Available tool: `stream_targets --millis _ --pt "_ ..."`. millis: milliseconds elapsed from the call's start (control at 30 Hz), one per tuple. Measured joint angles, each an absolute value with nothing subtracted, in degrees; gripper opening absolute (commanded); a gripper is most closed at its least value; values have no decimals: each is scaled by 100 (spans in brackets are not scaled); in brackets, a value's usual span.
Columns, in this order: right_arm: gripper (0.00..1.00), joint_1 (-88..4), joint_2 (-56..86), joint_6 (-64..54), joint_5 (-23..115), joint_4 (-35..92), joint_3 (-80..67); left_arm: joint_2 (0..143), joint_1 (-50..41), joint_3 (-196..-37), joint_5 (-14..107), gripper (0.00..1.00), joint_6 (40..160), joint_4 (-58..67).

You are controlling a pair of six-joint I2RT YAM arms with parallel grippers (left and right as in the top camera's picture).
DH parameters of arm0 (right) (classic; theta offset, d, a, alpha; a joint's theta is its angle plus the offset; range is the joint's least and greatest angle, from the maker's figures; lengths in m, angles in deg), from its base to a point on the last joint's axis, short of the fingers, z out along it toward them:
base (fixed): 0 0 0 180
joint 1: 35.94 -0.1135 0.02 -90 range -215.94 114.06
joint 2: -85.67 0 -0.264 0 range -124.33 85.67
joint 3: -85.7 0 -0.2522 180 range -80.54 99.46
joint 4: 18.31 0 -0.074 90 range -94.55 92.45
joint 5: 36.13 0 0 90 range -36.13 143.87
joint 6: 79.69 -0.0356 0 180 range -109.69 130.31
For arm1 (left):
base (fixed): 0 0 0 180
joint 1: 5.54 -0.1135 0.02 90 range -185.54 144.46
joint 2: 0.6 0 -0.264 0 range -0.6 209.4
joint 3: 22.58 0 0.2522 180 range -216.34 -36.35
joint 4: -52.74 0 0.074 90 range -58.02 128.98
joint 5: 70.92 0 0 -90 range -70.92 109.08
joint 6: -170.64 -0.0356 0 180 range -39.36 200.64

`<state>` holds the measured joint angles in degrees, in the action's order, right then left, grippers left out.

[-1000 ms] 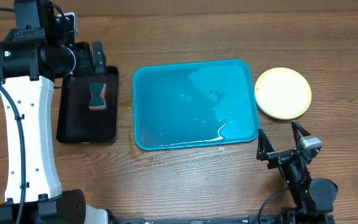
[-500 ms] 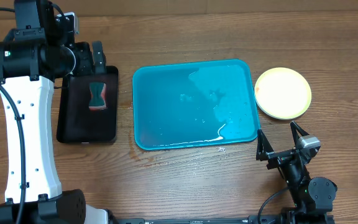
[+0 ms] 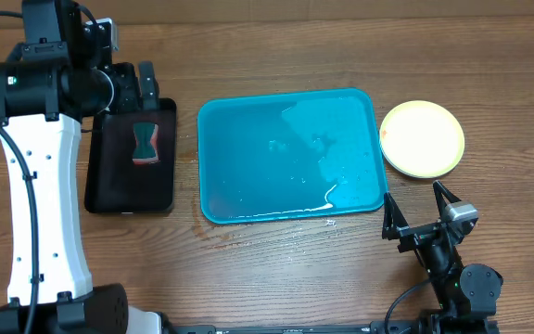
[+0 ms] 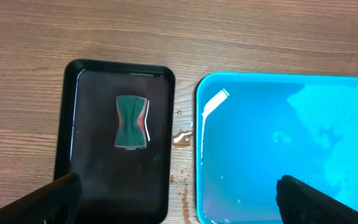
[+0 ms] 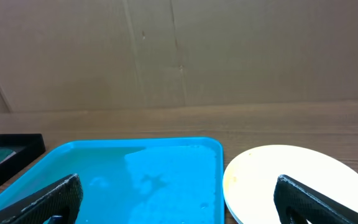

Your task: Clean dirty plates on tray and stack at the side

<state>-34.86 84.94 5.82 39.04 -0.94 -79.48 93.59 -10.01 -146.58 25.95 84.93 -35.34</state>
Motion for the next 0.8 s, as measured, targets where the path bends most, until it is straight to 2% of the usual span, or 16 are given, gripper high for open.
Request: stream_targets --millis 167,400,533,800 --pt "100 -3486 8494 582 3904 -96 -7950 8810 -761 -14647 2589 100 8485 -3534" --pt "100 -3486 8494 582 3904 -91 -7950 6920 -551 -14232 2464 100 8233 -2797" --pt "100 -3486 8494 582 3904 -96 -7948 5650 -551 -13181 2466 100 8172 -1851" --pt "100 -3486 8494 582 3902 -94 -7948 3543 -551 -9351 2528 100 8126 1255"
